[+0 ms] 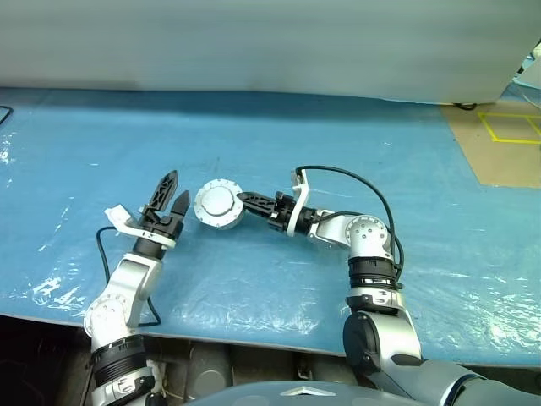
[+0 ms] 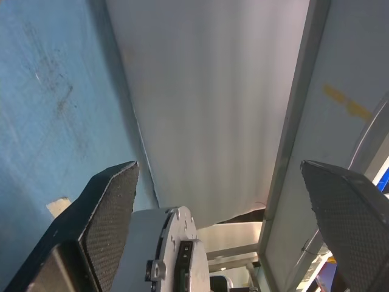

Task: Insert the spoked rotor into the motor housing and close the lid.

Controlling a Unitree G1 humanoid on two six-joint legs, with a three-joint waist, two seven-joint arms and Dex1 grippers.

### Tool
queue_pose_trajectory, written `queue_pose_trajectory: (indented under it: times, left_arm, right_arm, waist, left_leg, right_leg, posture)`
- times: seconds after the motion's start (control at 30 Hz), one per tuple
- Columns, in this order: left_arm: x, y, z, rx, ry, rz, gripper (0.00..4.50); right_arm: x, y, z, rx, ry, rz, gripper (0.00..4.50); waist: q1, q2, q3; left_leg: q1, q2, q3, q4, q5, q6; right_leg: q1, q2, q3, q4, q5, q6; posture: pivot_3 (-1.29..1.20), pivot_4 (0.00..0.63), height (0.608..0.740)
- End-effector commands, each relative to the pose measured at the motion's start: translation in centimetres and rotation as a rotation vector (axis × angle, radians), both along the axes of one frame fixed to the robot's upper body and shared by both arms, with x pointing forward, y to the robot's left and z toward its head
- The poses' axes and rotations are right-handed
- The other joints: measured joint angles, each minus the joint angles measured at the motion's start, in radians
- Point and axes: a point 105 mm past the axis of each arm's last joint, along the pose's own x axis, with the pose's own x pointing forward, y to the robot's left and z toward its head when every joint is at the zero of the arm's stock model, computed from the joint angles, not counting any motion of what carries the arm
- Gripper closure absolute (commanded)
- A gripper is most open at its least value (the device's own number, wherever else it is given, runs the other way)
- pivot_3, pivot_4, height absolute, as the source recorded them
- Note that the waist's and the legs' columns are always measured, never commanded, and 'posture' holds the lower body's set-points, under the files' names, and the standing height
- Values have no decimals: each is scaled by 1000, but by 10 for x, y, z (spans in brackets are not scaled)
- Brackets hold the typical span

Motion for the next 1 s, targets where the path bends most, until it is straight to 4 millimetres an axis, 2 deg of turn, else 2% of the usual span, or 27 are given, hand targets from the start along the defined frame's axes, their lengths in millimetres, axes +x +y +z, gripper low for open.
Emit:
queue_pose_trajectory:
  times: [0.03,0.6,1.0]
  left_arm:
    - [-6,2,-3,25,-9,-6,7]
    - [-6,-17,-14,39,-10,-99,7]
    - [-6,-43,-11,28,-43,-193,7]
  right_arm:
    - [0,6,25,88,-71,24,3280]
    - [-1,7,34,149,-68,32,3280]
    - [-11,14,35,173,-55,95,3280]
  waist:
    - [0,0,0]
    - [0,0,0]
    - [1,0,0]
  left_leg:
    - [0,0,0,0,0,0]
    - [0,0,0,1,0,0]
    - [0,0,0,1,0,0]
  right_leg:
    - [0,0,0,0,0,0]
    - [1,0,0,0,0,0]
    - [1,0,0,1,0,0]
  posture:
    - [0,150,740]
    - [0,150,740]
    - [0,150,740]
